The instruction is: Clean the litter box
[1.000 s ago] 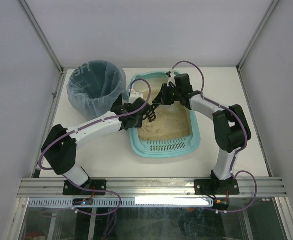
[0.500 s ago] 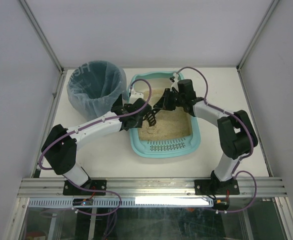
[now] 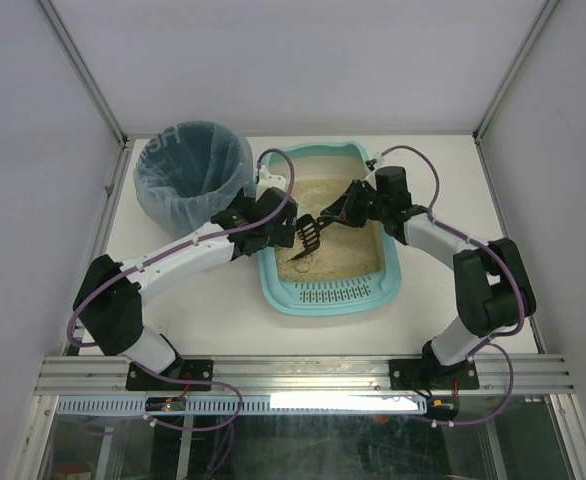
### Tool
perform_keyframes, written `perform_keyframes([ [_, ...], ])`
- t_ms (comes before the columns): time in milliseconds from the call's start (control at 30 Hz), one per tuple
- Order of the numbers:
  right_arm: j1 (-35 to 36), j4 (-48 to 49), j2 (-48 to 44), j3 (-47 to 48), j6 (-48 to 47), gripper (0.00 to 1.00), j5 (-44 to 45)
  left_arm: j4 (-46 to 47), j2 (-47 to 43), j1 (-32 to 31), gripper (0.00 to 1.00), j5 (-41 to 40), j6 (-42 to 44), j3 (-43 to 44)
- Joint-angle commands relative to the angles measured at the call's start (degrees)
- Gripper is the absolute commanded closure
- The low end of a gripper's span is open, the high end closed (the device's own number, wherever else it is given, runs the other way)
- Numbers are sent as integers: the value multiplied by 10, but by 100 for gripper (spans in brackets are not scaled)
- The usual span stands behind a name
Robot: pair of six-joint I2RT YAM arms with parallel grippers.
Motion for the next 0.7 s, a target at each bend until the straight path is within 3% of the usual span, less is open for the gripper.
perform_keyframes([
  [0,-15,66,-53,-15,47,100,11,60,-60,7,18,15,32,5],
  [200,-44,130,-97,-81,89,100,0,88,-113,8,11,30,83,23],
  [500,-129,373,-170,-244,270,100,-47,135,-145,16,7,49,152,81],
  [600,-120,416,-168,-241,284,100,-88,156,-141,20,6,43,170,98],
  [667,-153,410,-185,-262,298,100,-72,165,-136,22,5,35,180,109],
])
